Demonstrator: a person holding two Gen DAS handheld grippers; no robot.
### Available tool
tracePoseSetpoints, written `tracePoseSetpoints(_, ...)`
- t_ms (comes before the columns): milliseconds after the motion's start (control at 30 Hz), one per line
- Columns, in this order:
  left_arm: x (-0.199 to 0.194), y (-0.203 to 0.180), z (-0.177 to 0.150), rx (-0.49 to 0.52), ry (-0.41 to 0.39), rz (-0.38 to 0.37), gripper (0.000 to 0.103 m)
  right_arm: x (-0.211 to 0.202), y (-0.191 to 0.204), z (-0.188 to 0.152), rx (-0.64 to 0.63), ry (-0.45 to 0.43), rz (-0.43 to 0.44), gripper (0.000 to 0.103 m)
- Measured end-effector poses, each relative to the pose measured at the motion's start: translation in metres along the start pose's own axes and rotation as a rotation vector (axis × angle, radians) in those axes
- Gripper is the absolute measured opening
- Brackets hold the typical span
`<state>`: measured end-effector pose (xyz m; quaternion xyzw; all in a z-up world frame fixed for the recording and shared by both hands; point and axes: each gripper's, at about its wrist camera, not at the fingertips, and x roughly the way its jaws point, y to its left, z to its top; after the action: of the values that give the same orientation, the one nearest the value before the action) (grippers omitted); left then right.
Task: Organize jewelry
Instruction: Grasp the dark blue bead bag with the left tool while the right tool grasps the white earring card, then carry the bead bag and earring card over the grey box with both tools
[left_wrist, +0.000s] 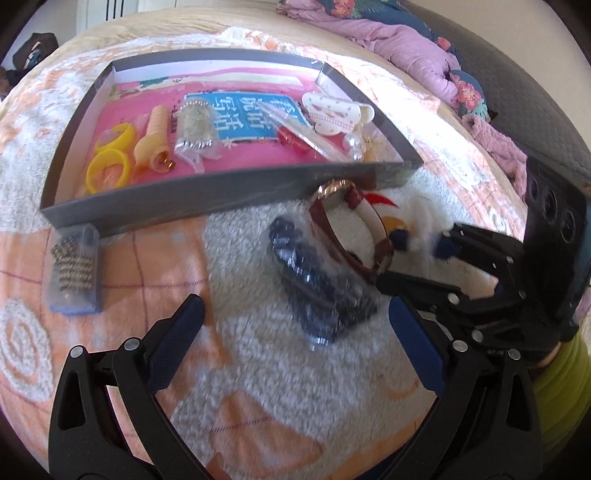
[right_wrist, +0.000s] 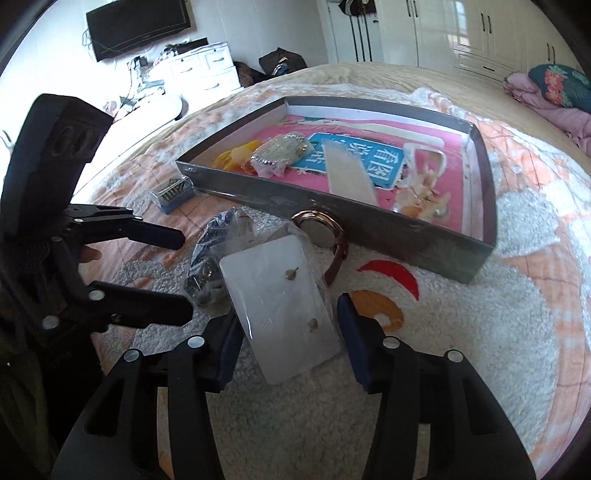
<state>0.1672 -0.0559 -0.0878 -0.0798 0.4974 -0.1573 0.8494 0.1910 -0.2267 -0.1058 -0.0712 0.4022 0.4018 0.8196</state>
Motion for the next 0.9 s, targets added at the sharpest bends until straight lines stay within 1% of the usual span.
tracePoseSetpoints(133,0.006,-0.001,0.004,0.017,-0.014,0.011,0.093,-0.009,-0.007,-0.003,0.048,-0.024,0.017,0.043)
tracePoseSetpoints(200,0.007,-0.003,0.005,0.037,-0.020,0.032,0.086,-0.014,-0.012,-0.003,0.075,-0.038,0.024,0.043)
tracePoseSetpoints(267,0.008,-0.005,0.006,0.053,-0.030,0.037,0.083,-0.018,-0.016,-0.004,0.091,-0.047,0.014,0.043)
tracePoseSetpoints(300,0.008,-0.005,0.006,0.058,-0.032,0.028,0.074,-0.020,-0.018,-0.004,0.101,-0.051,0.012,0.043)
tracePoseSetpoints(333,0.009,-0.007,0.007,0.064,-0.034,0.008,0.069,-0.022,-0.020,-0.005,0.113,-0.055,0.005,0.043)
tracePoseSetpoints(400,0.010,-0.011,0.007,0.077,-0.032,-0.016,0.054,-0.025,-0.023,-0.006,0.131,-0.062,-0.005,0.043)
tracePoseSetpoints(500,0.010,-0.016,0.005,0.105,-0.043,-0.004,0.050,-0.029,-0.029,-0.006,0.161,-0.080,-0.012,0.042)
tracePoseSetpoints(600,0.005,-0.014,0.005,0.091,-0.049,-0.022,0.045,-0.035,-0.032,-0.006,0.176,-0.100,-0.020,0.042)
tracePoseSetpoints(700,-0.004,-0.013,0.003,0.084,-0.056,-0.033,0.043,-0.042,-0.033,-0.005,0.188,-0.119,-0.024,0.042)
tracePoseSetpoints(900,-0.030,-0.008,0.005,0.072,-0.113,-0.026,0.042,-0.054,-0.027,0.002,0.181,-0.149,-0.044,0.042)
